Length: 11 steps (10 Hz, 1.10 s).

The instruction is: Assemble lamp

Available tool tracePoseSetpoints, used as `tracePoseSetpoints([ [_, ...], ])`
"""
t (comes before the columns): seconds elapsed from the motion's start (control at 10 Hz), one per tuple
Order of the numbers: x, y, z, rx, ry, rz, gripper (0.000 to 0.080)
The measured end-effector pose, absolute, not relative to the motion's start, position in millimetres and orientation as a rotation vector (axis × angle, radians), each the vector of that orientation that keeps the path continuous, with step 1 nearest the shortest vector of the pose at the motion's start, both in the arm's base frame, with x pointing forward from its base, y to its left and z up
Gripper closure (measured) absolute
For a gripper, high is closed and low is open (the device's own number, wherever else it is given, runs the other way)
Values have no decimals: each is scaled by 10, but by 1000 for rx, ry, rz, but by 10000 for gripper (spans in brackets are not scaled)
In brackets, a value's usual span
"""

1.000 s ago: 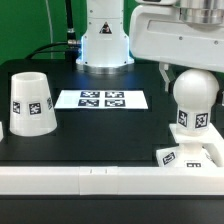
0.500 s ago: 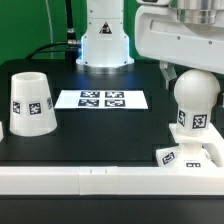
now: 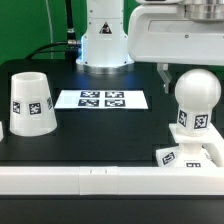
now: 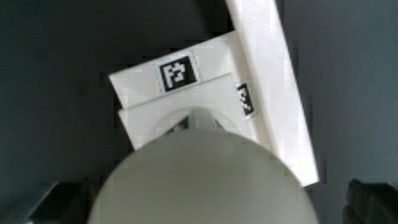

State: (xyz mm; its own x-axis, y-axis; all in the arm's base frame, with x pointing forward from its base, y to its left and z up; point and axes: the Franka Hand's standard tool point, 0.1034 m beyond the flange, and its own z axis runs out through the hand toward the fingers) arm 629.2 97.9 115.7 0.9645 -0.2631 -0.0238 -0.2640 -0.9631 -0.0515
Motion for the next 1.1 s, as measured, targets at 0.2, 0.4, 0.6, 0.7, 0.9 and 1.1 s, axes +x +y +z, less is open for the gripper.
tracePoseSetpoints([
  [0.2,6290,978,1151,-3076,261,23,101],
  [0.4,6290,969,1148,-3087,11,17,101],
  [0.6,6312,953,1155,-3085,-334,-9,101],
  [0.7,6349,941,1163,-3070,-557,-47,101],
  [0.9,6377,961,1182,-3011,-884,-71,101],
  [1.1,6413,948,1209,-2912,-1221,-78,101],
])
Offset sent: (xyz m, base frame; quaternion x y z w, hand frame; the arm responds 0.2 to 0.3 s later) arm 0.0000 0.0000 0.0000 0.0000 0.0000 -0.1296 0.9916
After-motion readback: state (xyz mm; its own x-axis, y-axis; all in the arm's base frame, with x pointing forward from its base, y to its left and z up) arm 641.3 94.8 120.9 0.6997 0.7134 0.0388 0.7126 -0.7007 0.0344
